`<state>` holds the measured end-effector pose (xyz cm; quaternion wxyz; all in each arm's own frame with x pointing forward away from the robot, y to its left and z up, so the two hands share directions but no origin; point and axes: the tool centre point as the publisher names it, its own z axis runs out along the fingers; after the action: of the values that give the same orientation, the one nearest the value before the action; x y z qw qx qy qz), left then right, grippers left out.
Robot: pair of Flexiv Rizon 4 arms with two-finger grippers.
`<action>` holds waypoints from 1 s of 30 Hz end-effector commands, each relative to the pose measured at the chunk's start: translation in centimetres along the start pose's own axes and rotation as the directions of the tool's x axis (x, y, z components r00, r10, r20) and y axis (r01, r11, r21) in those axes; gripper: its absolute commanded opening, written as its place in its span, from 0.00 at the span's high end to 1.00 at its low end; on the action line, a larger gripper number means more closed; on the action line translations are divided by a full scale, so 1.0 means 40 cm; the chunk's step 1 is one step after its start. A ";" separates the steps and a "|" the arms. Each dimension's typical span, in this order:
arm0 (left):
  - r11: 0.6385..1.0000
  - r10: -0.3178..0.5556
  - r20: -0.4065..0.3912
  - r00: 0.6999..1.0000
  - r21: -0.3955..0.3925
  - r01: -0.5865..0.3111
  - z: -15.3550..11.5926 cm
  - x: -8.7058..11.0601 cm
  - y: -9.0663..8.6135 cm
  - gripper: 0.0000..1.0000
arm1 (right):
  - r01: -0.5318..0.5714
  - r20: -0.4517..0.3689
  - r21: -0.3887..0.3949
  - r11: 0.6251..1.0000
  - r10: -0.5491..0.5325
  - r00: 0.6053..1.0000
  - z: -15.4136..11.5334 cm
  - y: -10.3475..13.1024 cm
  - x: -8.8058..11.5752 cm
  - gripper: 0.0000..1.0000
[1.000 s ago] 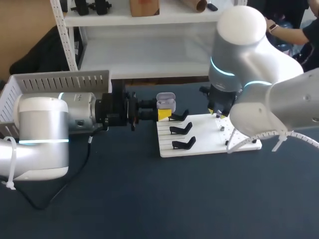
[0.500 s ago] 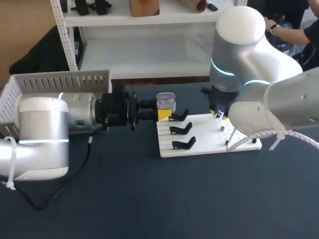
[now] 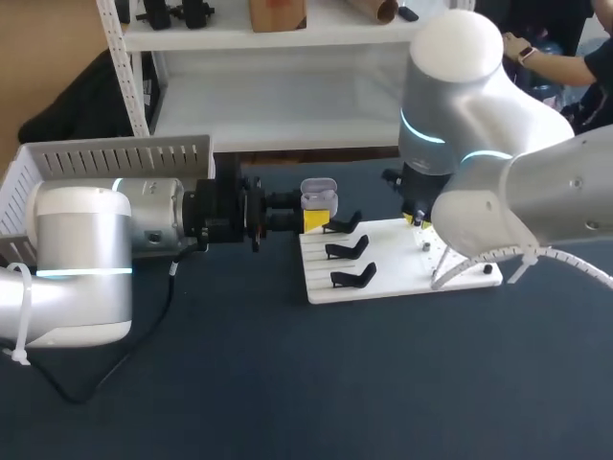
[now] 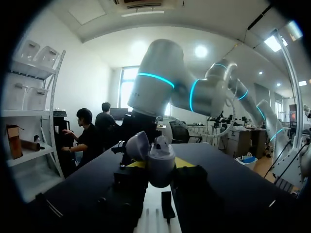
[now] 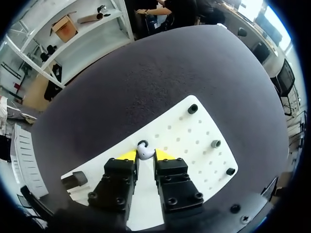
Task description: Pick up each earbud case from the left stands, insert the matching earbuds, close the lid, and place the case in the box.
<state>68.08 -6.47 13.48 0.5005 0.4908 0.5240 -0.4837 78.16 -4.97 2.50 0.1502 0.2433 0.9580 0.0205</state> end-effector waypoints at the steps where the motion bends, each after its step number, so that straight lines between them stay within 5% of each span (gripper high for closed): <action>1: 1.000 0.000 0.001 1.000 -0.001 0.000 0.000 0.001 0.001 1.00 | 0.002 0.023 -0.009 1.000 -0.002 1.000 -0.034 -0.009 0.004 1.00; 10: 1.000 0.000 0.001 1.000 -0.001 0.000 0.000 0.001 0.001 1.00 | 0.010 0.020 -0.021 1.000 -0.010 1.000 -0.164 -0.050 0.013 1.00; 16: 1.000 0.000 0.001 1.000 -0.001 0.000 0.000 0.001 0.001 1.00 | 0.117 -0.035 -0.088 0.989 -0.121 0.992 -0.270 -0.072 0.043 1.00; 30: 1.000 0.000 0.001 1.000 -0.001 0.000 0.000 0.001 0.001 1.00 | 0.493 -0.065 -0.123 0.861 -0.502 0.862 -0.508 -0.082 0.183 1.00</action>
<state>68.09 -6.47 13.48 0.5005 0.4908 0.5240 -0.4837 66.44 -3.80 16.54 0.1146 -0.0106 0.9923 0.0459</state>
